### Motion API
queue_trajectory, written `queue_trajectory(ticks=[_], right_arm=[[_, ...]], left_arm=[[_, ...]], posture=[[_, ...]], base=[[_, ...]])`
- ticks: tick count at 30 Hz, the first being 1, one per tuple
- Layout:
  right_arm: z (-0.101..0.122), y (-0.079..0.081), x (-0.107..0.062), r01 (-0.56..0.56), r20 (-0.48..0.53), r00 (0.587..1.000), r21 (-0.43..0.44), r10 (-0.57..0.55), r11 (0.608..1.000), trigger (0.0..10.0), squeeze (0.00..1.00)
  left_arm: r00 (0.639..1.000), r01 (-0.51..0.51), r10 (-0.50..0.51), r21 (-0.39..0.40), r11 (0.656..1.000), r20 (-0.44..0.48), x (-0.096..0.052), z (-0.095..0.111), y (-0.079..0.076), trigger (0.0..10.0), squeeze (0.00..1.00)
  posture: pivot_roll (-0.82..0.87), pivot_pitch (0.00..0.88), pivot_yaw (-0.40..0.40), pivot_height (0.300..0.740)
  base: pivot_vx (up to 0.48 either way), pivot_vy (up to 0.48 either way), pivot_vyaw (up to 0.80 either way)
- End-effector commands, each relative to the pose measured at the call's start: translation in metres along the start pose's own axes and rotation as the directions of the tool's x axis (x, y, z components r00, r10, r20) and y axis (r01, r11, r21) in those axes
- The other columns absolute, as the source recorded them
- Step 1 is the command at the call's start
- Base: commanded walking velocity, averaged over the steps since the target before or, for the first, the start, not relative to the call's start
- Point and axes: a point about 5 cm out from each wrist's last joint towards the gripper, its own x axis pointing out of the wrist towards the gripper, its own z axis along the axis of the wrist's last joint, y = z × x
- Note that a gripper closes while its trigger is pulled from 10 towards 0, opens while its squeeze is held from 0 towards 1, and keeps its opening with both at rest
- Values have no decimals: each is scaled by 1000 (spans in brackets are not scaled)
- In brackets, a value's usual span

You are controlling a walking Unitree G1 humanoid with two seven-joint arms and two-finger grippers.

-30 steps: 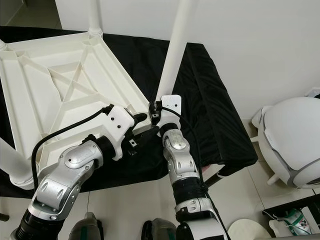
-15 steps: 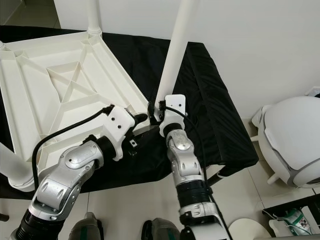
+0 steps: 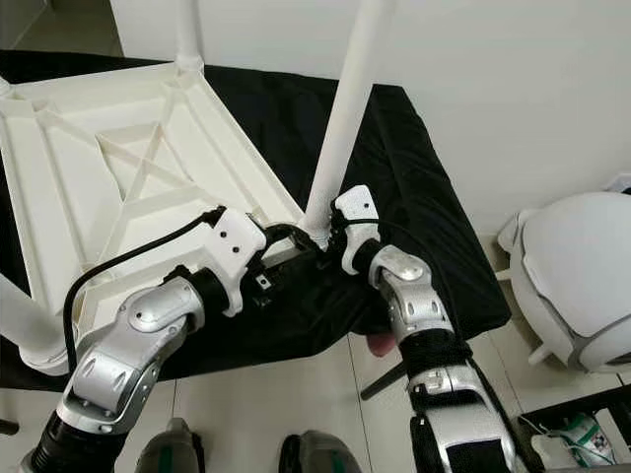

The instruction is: Building children table

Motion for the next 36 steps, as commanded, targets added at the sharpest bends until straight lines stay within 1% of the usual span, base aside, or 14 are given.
queue_trajectory(ticks=[1,3,5,9,12,13,14,16,17,18,24,27,31,36], right_arm=[[-4,-5,-2,-6,-12,1000,4,6,1000,10000,0],[-4,-9,-2,-20,-2,1000,-11,20,1000,10000,0],[-4,-12,0,-17,4,1000,4,17,1000,10000,0],[-3,-13,3,-16,12,1000,7,16,1000,10000,0],[-1,-14,9,-24,25,999,11,23,1000,10000,0],[0,-13,11,-34,35,999,20,33,999,7020,0],[0,-12,12,-39,36,999,21,38,999,5569,0],[0,-12,13,-42,37,998,23,41,999,5569,0],[0,-11,14,-44,36,998,19,43,999,4196,0],[-2,-10,15,-48,33,998,13,48,999,0,0],[-10,-6,14,-76,20,997,17,75,997,0,0],[-10,-6,14,-76,20,997,17,75,997,0,0],[-16,0,11,-93,27,995,25,93,995,0,0],[-17,9,6,-94,61,994,-18,95,995,0,0]], left_arm=[[1000,-15,15,2,1000,12,3,1,0,10000,0],[1000,-17,17,2,1000,13,3,1,0,10000,0],[1000,-19,19,2,1000,13,3,2,0,10000,0],[1000,-21,21,2,1000,13,2,2,0,10000,0],[1000,-23,22,4,1000,12,2,3,1,10000,0],[1000,-23,23,5,1000,12,1,3,1,10000,0],[1000,-24,24,6,1000,11,1,3,1,10000,0],[1000,-25,25,6,1000,11,1,3,1,10000,0],[1000,-26,26,6,1000,12,1,3,1,10000,0],[1000,-27,27,6,1000,12,1,3,1,10000,0],[1000,-30,29,5,1000,7,-2,3,1,10000,0],[1000,-30,29,5,1000,7,-2,3,1,10000,0],[1000,-28,28,4,1000,3,-3,2,0,10000,0],[1000,-22,22,4,1000,4,-2,2,0,10000,0]], posture=[[6,0,-125,740],[6,0,-125,740],[14,0,-125,740],[17,0,-125,740],[18,0,-123,740],[18,0,-123,740],[18,0,-123,740],[18,0,-123,740],[22,10,-121,740],[22,10,-121,740],[33,21,-119,740],[33,21,-119,740],[32,22,-119,740],[12,25,-117,740]], base=[[0,0,0],[0,0,0],[0,0,0],[0,0,0],[0,0,0],[0,0,0],[0,0,0],[0,0,0],[0,0,0],[0,0,0],[0,0,0],[0,0,0],[0,0,0],[0,0,0]])
